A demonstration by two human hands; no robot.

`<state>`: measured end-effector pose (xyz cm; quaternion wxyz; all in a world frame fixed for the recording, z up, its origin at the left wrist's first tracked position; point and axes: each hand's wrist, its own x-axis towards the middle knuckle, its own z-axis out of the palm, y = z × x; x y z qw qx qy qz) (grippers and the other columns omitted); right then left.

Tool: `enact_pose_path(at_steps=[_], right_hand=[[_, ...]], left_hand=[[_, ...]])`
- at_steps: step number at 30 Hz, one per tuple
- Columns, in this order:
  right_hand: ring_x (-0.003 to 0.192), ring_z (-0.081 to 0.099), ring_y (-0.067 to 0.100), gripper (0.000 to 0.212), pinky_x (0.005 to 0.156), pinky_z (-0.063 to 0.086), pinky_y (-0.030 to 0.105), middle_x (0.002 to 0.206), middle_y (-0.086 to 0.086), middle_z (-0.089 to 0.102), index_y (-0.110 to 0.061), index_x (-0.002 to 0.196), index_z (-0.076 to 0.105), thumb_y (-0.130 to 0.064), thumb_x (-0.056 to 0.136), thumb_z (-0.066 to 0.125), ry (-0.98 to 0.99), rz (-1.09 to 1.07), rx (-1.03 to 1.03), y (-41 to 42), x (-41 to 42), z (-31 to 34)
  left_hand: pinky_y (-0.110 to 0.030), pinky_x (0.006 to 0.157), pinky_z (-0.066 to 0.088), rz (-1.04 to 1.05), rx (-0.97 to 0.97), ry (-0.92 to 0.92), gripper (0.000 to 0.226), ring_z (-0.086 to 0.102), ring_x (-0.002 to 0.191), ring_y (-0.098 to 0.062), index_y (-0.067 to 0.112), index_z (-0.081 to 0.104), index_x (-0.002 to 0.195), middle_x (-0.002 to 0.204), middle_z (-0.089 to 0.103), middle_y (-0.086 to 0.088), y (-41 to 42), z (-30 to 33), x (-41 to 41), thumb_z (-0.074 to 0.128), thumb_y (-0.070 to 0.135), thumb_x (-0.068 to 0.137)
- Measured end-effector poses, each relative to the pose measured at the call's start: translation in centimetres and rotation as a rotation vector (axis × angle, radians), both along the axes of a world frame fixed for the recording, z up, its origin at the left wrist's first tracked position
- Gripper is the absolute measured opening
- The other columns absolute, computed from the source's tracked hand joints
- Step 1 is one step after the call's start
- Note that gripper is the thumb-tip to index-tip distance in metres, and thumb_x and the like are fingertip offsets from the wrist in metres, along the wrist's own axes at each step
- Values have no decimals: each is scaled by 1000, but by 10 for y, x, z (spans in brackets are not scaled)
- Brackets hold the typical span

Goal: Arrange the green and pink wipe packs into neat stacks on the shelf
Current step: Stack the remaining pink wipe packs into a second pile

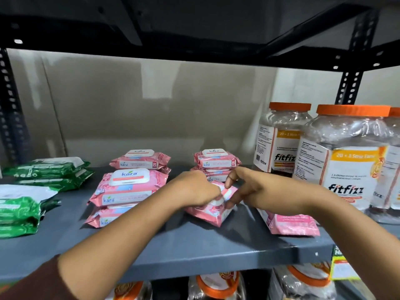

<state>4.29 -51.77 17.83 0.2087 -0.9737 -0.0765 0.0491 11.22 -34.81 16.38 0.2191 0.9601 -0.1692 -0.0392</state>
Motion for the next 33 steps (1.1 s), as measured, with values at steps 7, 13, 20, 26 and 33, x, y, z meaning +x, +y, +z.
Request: enact_pose_path(at_steps=[7, 13, 20, 26, 33], right_hand=[[93, 63, 28, 31, 80, 54, 39, 108, 5, 70, -27, 113, 56, -34, 84, 65, -231, -480, -330, -30, -19, 5], [98, 64, 28, 40, 82, 53, 36, 113, 6, 70, -22, 114, 62, -51, 87, 61, -203, -469, -379, -15, -20, 1], [91, 57, 27, 59, 71, 42, 32, 100, 4, 61, -18, 119, 52, -57, 77, 67, -146, -504, -503, 1, -10, 9], [81, 52, 27, 62, 68, 42, 34, 82, -1, 49, -17, 108, 38, -60, 75, 67, -181, -590, -480, -6, -17, 5], [77, 66, 29, 70, 67, 54, 39, 90, 4, 69, -21, 109, 38, -51, 61, 80, -424, -539, -351, -9, -23, 18]], left_hand=[[-28, 63, 43, -179, 149, -31, 40, 63, 79, -21, 11, 67, 96, 92, 69, -4, -6, 0, 11, 80, 41, 73], [-30, 63, 37, -318, 239, 6, 25, 50, 71, -22, 9, 61, 89, 81, 59, -6, 3, 7, 35, 77, 25, 79], [-39, 76, 51, -362, 214, 6, 34, 64, 87, -28, 7, 64, 108, 107, 72, -15, 6, 1, 39, 75, 21, 79], [-43, 88, 55, -326, 132, -63, 44, 66, 98, -25, 15, 62, 112, 110, 70, -5, 3, -10, 22, 78, 33, 76], [-36, 93, 54, -277, -111, -126, 54, 66, 105, -16, 23, 62, 126, 122, 69, 5, 35, -10, 3, 79, 29, 75]])
